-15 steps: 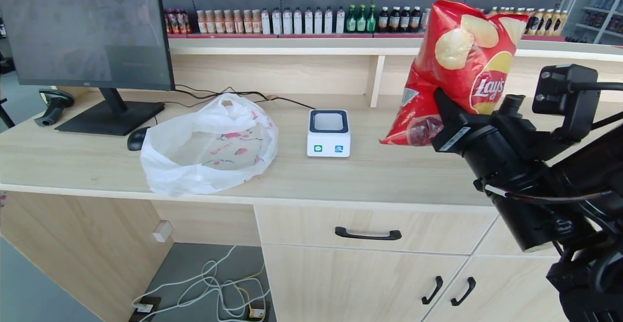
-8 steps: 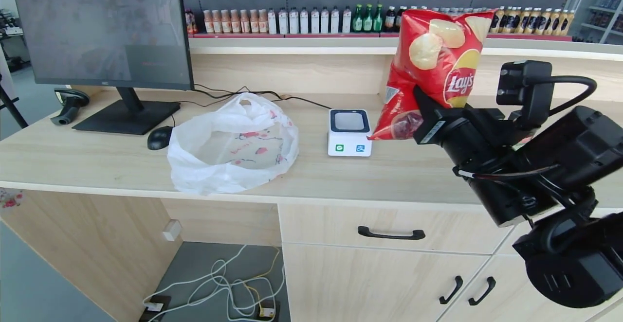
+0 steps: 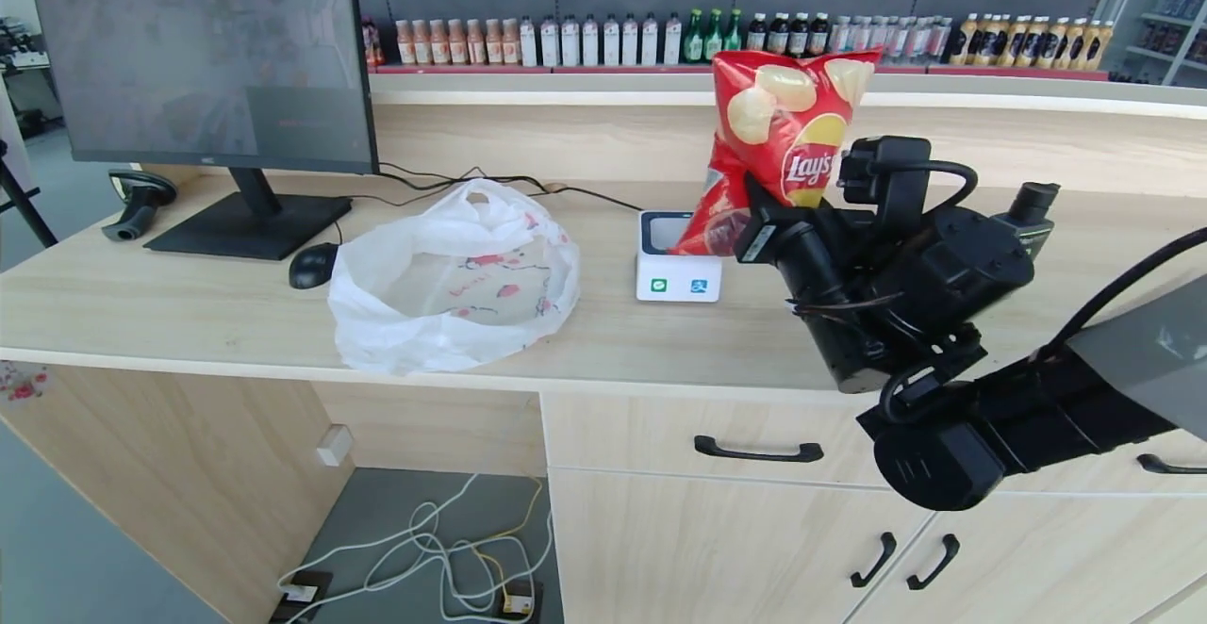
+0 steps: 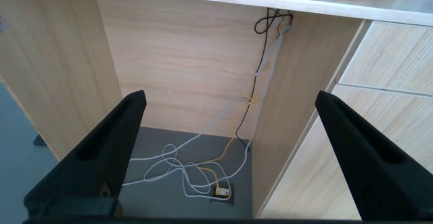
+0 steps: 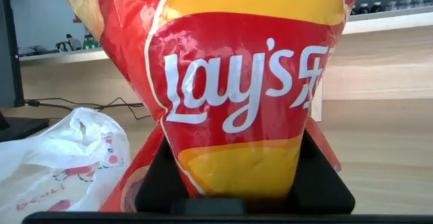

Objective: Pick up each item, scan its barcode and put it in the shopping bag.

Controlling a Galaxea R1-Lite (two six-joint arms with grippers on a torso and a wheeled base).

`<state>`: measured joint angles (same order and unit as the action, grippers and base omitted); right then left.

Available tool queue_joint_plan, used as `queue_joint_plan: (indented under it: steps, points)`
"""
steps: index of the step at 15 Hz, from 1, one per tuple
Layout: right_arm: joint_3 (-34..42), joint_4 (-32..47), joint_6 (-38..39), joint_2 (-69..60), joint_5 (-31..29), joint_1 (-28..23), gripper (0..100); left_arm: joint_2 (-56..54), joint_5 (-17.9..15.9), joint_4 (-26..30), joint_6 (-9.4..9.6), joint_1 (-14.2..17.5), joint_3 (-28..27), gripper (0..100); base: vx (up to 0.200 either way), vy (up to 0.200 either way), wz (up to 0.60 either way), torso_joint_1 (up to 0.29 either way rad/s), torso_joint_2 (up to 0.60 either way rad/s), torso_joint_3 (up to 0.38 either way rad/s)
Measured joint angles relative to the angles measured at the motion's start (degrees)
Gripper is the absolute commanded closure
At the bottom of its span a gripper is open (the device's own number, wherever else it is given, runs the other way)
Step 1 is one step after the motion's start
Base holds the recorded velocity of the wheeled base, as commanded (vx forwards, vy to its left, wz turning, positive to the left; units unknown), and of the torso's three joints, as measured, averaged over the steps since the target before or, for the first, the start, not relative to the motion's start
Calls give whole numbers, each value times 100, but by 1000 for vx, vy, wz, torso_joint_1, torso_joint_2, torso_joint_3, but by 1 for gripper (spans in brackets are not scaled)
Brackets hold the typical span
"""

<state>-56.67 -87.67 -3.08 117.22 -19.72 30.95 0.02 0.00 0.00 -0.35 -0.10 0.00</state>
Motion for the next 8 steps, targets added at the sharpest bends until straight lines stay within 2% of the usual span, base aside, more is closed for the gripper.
queue_joint_plan:
  steps: [8]
  points:
    - [-330,-218,-430,673,-74,-56,100,0,0,-13,-5,0,0,0,0,0,0,0,0,0]
